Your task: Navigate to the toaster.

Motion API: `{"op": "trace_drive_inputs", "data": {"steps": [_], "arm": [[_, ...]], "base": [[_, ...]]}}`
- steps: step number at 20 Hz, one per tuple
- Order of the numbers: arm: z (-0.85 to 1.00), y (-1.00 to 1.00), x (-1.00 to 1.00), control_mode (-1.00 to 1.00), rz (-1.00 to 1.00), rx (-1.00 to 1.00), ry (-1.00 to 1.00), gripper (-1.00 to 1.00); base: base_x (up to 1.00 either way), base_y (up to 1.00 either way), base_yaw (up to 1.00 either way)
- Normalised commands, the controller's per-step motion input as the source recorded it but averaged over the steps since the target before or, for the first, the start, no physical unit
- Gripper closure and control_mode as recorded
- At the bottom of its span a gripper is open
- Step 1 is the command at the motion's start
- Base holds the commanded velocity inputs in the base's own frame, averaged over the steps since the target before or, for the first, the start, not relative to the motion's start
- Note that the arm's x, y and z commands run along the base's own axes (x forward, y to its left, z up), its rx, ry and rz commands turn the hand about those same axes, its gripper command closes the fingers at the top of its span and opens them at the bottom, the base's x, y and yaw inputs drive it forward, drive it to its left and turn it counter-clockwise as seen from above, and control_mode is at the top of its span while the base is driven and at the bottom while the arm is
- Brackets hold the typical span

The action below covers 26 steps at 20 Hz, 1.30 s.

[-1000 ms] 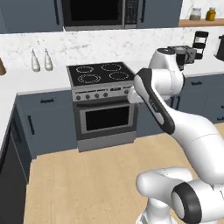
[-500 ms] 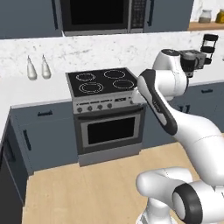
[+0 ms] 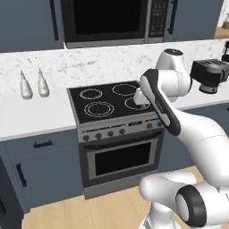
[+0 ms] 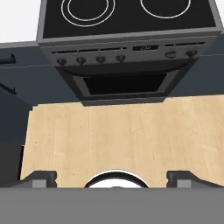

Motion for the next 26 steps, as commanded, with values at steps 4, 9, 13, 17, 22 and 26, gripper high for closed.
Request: {"op": "trace_drive_inputs", "data": {"steps": [4, 9, 13, 17, 22, 26], "arm": [[0.00, 0.00, 0.00, 1.00, 0.00, 0.00, 0.00, -1.00], [0.00, 0.00, 0.00, 1.00, 0.00, 0.00, 0.00, -1.00], [0.00, 0.00, 0.00, 1.00, 0.00, 0.00, 0.00, -1.00], [0.00, 0.00, 0.00, 1.00, 0.00, 0.00, 0.00, -1.00], [0.00, 0.00, 0.00, 1.00, 0.00, 0.00, 0.00, -1.00], [0.00, 0.00, 0.00, 1.00, 0.00, 0.00, 0.00, -1.00]], "base": [[0.81, -0.33, -0.06], [0.90, -1.00, 0.00], [0.27, -1.00, 0.00], [-0.38, -1.00, -0.06], [-0.16, -1.00, -0.08], [0.00, -1.00, -0.03]]}}
